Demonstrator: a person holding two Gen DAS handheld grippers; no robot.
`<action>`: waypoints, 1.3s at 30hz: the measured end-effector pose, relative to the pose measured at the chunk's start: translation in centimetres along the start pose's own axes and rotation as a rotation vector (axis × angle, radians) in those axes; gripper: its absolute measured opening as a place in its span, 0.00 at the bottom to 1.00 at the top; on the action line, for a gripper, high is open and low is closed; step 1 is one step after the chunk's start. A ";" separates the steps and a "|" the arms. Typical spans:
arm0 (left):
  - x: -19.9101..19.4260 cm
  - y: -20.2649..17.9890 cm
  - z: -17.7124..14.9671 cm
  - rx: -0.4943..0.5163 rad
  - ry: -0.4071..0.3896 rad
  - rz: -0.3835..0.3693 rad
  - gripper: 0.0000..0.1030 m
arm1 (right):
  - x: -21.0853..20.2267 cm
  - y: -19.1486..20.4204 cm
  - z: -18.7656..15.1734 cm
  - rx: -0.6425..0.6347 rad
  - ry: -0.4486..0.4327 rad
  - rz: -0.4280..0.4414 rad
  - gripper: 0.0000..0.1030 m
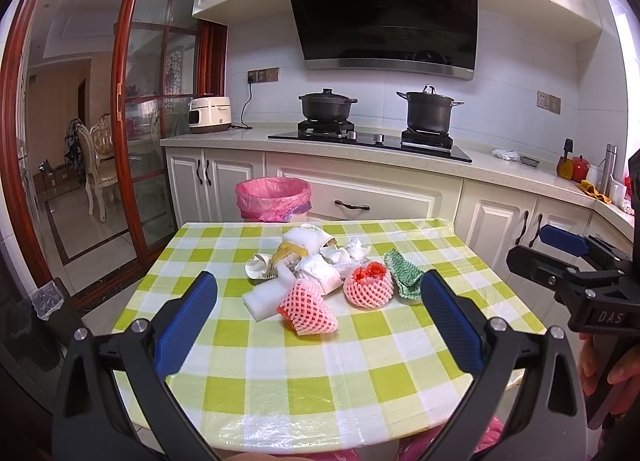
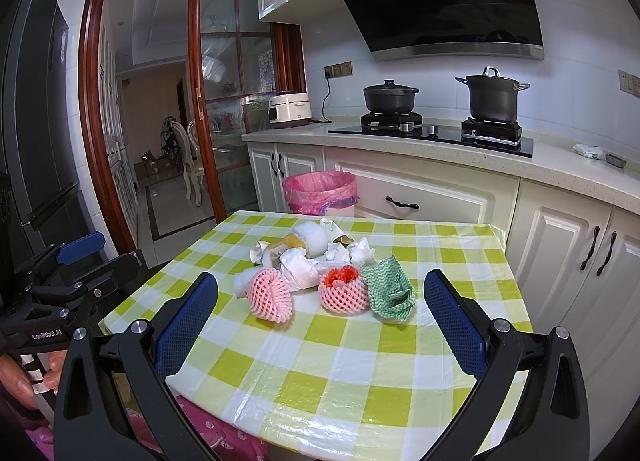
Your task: Collect trash
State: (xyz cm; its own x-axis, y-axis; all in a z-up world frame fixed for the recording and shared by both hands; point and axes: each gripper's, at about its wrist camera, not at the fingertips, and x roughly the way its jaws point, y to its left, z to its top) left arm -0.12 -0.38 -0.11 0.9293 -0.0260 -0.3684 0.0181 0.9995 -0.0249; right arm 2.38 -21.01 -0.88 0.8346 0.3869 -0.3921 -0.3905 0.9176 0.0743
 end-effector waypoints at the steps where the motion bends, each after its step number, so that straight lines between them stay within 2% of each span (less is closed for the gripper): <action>1: 0.0 0.0 0.0 -0.001 0.000 0.000 0.96 | 0.0 0.0 0.0 0.000 0.001 -0.001 0.94; 35: 0.6 0.2 0.2 -0.013 0.008 -0.007 0.96 | 0.6 -0.1 -0.2 0.013 0.020 0.008 0.94; 36: 0.6 0.3 0.1 -0.015 0.011 -0.008 0.96 | 0.5 0.6 1.0 0.012 0.021 0.007 0.94; 39: 1.0 0.4 0.0 -0.012 0.012 -0.001 0.96 | 1.3 0.2 0.6 0.023 0.033 0.018 0.94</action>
State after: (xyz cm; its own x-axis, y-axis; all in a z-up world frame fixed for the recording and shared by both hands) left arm 0.87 -0.05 -0.47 0.9246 -0.0269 -0.3800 0.0143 0.9993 -0.0360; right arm 3.57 -20.23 -0.82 0.8141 0.4010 -0.4201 -0.3963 0.9124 0.1029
